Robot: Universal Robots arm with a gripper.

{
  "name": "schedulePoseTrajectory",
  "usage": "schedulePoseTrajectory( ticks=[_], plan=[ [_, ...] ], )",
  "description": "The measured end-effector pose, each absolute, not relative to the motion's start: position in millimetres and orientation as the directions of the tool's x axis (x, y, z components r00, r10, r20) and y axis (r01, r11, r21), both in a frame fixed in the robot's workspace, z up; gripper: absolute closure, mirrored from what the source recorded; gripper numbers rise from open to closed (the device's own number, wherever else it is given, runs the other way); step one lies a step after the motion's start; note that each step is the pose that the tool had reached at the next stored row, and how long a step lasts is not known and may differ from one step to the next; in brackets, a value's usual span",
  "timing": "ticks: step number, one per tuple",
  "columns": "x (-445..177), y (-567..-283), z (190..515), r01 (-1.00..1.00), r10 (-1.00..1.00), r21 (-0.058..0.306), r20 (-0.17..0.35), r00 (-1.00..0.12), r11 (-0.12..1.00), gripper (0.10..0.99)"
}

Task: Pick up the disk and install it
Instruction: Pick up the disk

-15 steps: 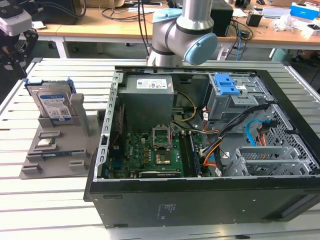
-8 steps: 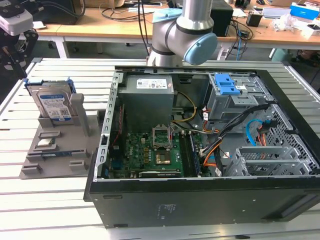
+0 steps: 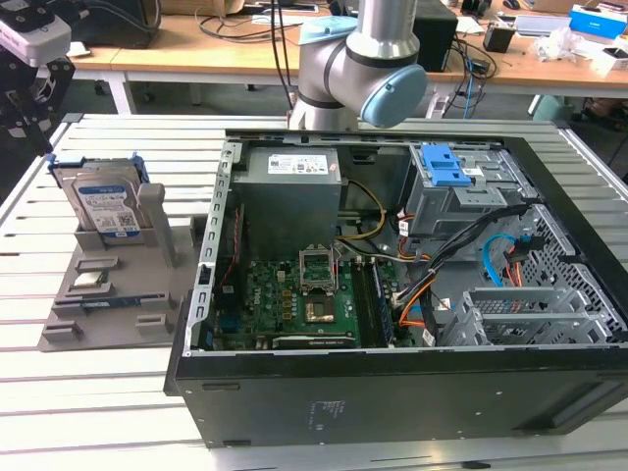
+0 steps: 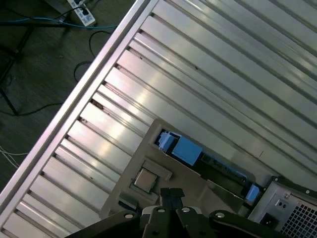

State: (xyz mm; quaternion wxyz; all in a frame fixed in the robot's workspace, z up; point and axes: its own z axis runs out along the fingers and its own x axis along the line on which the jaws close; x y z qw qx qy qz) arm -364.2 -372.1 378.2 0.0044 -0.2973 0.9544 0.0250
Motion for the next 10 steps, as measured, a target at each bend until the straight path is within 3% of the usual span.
schedulePoseTrajectory(
  ticks=[10],
  plan=[
    [-364.2,-372.0,378.2,-0.693,-0.693,0.045,-0.023,-0.721,0.719,0.98]
  ],
)
